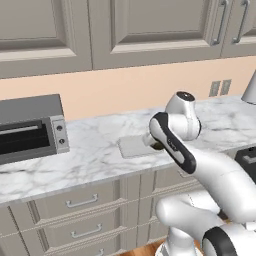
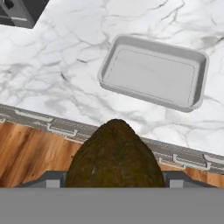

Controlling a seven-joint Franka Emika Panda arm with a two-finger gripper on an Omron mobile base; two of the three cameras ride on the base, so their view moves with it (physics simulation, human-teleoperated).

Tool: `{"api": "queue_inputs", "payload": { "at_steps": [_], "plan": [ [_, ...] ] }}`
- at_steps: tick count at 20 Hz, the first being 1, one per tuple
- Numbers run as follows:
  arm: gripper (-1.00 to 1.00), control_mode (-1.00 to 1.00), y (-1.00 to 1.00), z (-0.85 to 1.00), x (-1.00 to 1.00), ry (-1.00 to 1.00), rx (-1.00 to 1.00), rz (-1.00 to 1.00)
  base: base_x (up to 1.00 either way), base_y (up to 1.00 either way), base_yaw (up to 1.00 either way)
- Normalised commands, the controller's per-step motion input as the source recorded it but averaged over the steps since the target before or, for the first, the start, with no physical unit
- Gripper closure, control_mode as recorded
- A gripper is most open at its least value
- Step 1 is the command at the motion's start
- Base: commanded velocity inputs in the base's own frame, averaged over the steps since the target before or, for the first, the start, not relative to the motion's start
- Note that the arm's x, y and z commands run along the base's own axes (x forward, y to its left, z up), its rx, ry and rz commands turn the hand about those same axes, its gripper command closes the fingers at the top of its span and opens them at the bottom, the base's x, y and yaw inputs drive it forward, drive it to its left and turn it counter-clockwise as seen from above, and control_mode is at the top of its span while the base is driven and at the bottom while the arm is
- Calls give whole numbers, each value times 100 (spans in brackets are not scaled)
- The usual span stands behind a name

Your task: Take the carrot and avocado out of the freezer and place them in the tupperware container on the counter. Then put the tupperware containing the vegetables back in the freezer.

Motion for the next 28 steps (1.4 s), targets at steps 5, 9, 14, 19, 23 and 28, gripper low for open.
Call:
{"api": "queue_inputs", "payload": {
  "at_steps": [5, 9, 14, 19, 23, 28],
  "plan": [
    [100, -100, 7, -38, 70, 6, 0, 0, 0, 0, 0],
    [100, -100, 0, -42, 50, 0, 0, 0, 0, 0, 0],
    [100, -100, 0, -44, 38, 0, 0, 0, 0, 0, 0],
    [100, -100, 0, -41, 41, 0, 0, 0, 0, 0, 0],
    [100, -100, 0, -31, 37, 0, 0, 0, 0, 0, 0],
    [100, -100, 0, -24, 30, 0, 0, 0, 0, 0, 0]
  ]
}}
